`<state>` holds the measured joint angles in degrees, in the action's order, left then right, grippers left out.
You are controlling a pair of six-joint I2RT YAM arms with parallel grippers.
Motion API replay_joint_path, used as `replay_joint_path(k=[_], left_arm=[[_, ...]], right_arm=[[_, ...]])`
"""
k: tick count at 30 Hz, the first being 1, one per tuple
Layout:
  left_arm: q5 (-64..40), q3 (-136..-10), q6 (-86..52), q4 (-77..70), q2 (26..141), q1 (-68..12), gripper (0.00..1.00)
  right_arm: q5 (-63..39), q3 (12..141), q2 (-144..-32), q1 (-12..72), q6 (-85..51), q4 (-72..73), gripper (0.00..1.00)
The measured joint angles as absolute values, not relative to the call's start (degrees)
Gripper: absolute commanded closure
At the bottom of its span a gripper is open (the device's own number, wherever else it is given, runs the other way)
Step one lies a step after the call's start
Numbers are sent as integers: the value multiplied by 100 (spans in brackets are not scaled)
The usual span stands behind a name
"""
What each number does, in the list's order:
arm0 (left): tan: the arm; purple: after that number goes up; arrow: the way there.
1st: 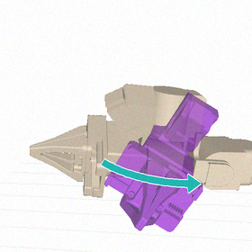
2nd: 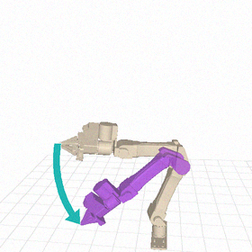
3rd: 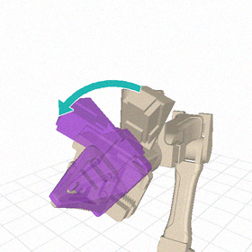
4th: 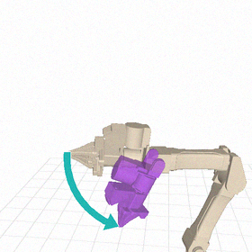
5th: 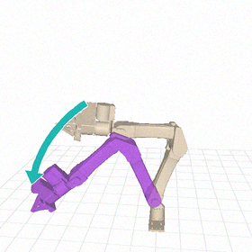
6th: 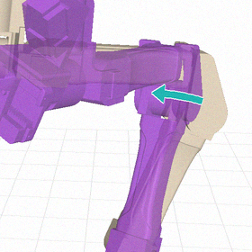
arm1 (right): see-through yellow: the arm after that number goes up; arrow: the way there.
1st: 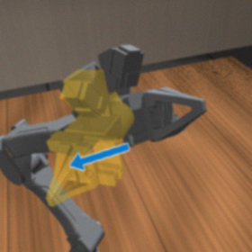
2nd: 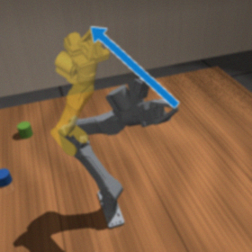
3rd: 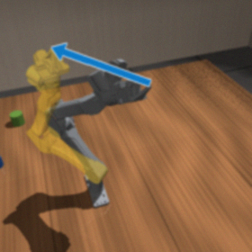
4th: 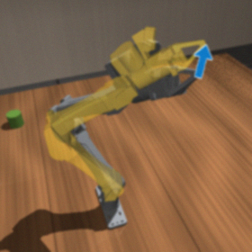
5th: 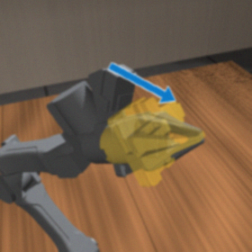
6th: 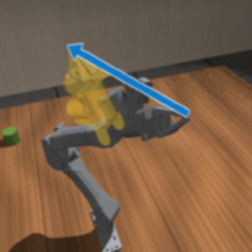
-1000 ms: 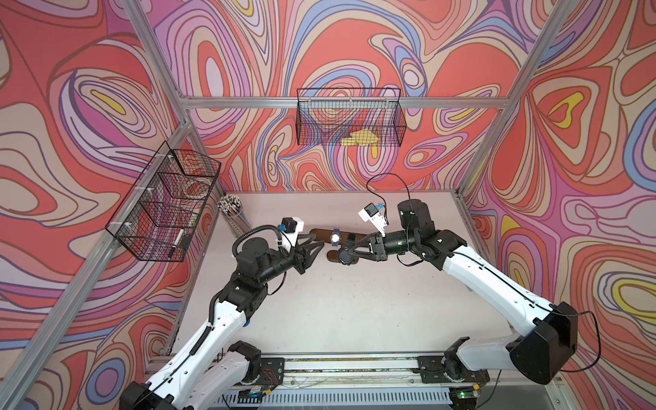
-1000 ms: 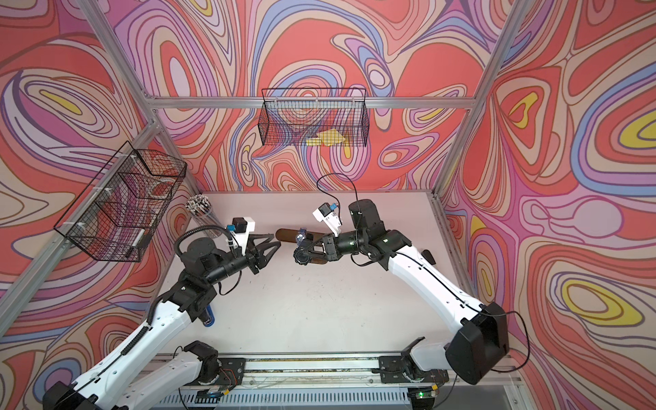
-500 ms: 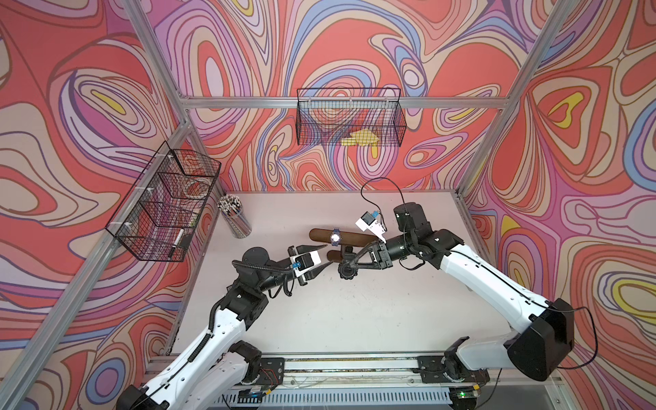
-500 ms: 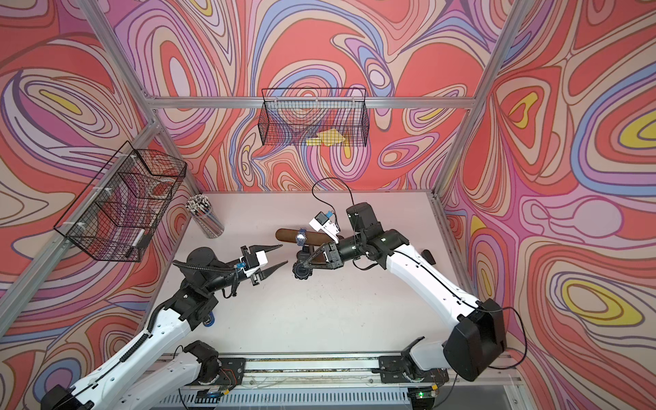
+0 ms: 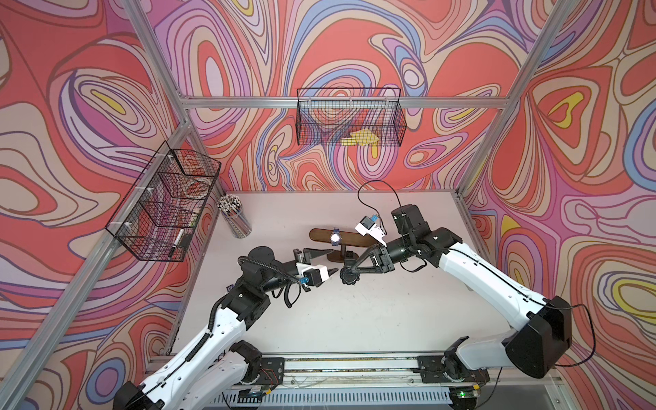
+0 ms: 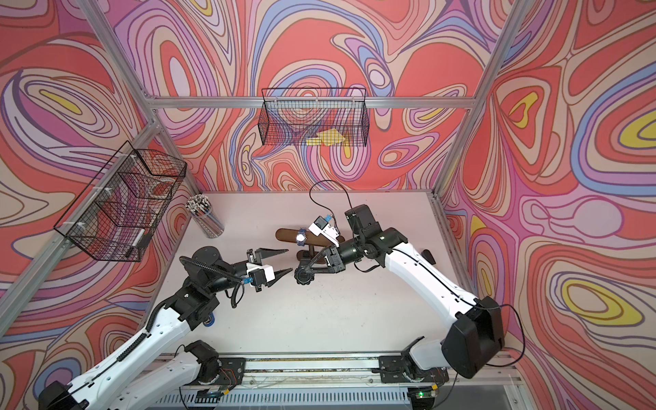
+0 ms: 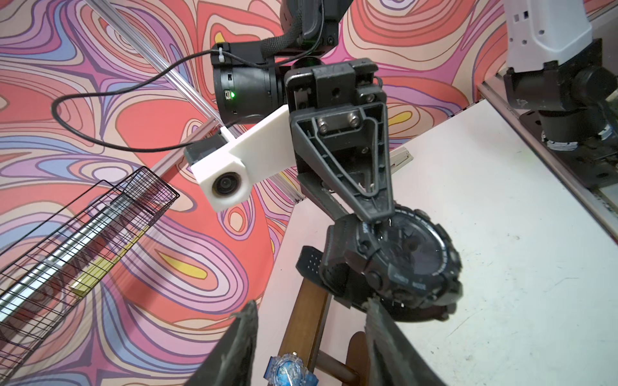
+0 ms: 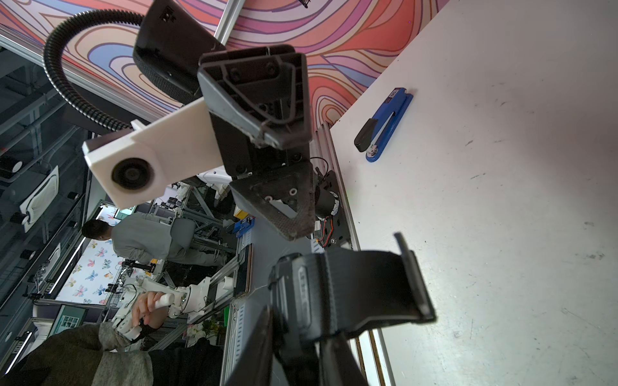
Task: Place watch on stand
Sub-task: Pick up the watch at the center of the board.
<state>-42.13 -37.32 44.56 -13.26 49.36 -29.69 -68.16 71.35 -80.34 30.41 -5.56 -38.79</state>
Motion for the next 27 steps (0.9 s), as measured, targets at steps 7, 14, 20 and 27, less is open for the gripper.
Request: replay_joint_path(k=[7,14,20,27], left_arm=[[-4259,-3795,4547,-1323,5247,-2971,46],[-4359,-4016,4641,-1306,5485,-2976,46],[-4515,-4180,4652,-1317,5671,-3009,49],[-4724,-4241,4626,-1374,5887,-3079,55]], right_arm=[[-6873,7135,-8034,3041,-493,-3977,100],[-6886,7170,-8034,3183,-458,-4080,100],[-6886,7253,-8034,3350,-454,-4066,100],[-6864,7343,-8088,3433,-456,-4060,100]])
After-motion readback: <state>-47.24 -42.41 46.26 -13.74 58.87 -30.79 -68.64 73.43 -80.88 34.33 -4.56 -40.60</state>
